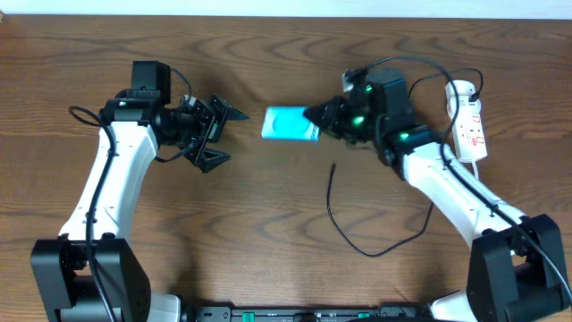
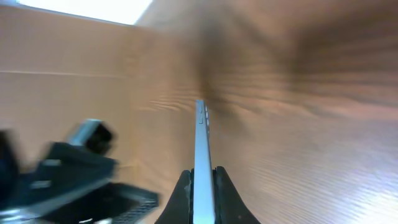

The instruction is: Plug charger to phone and switch on socket

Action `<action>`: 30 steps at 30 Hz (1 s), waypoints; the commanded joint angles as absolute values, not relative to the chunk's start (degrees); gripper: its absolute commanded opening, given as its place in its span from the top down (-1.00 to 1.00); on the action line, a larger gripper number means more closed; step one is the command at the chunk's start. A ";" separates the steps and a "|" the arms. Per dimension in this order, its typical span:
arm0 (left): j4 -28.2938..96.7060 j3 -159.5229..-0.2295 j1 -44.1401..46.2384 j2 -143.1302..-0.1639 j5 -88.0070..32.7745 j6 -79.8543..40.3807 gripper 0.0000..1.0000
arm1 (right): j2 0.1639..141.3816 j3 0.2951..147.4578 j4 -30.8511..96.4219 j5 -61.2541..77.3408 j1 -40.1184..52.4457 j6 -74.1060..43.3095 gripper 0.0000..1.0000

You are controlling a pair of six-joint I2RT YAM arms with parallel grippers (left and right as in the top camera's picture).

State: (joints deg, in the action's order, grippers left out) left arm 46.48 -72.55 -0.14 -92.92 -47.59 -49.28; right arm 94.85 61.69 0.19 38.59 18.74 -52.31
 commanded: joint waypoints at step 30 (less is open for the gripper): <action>30.46 -72.71 -0.67 -92.79 -60.71 -41.56 -0.88 | 122.58 62.48 -68.73 58.94 12.16 -110.96 0.98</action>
State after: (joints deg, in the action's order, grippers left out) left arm 30.81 -72.55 -0.38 -92.90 -59.90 -43.00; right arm 122.58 61.56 -68.18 63.02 11.38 -105.38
